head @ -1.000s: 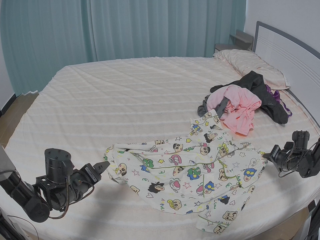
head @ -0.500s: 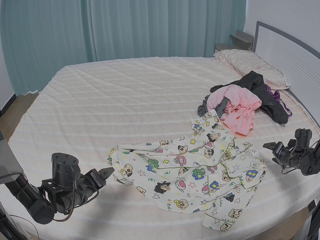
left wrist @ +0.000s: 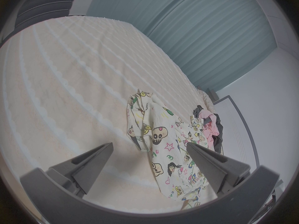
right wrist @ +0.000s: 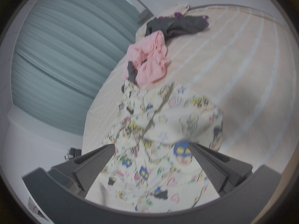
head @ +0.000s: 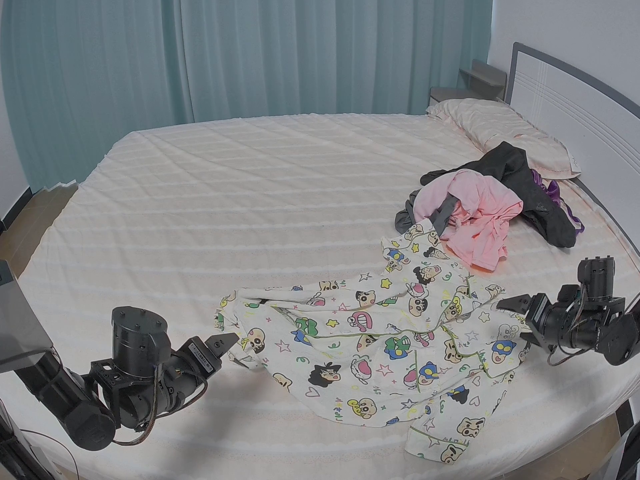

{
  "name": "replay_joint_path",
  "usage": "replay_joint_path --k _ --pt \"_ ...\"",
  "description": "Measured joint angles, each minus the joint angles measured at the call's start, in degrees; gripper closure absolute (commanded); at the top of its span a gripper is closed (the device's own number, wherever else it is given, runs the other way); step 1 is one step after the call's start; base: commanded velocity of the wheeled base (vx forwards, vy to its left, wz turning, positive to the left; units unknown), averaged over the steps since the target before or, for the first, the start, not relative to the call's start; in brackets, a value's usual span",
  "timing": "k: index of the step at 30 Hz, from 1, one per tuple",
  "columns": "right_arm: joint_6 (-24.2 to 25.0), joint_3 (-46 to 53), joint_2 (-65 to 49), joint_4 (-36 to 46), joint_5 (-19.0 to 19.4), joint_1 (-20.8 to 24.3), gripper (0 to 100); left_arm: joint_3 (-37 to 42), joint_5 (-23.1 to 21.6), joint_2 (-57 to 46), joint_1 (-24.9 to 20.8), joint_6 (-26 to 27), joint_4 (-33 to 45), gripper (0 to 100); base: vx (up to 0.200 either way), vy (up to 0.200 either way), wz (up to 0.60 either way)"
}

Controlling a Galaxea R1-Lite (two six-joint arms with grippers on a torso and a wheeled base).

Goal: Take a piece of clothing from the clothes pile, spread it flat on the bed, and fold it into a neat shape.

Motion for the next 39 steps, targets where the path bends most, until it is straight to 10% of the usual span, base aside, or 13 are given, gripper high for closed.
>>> replay_joint_path --k 12,39 --pt "6.3 6.7 -5.3 7.3 0.1 11.9 0 0.1 0.3 2.5 -2.5 -3.6 0.0 0 -0.200 0.000 0.00" --pt "13.1 4.7 7.1 6.2 -5.1 25.2 0 0.4 1.0 2.6 -2.9 -3.5 -0.1 0 0.000 0.000 0.00"
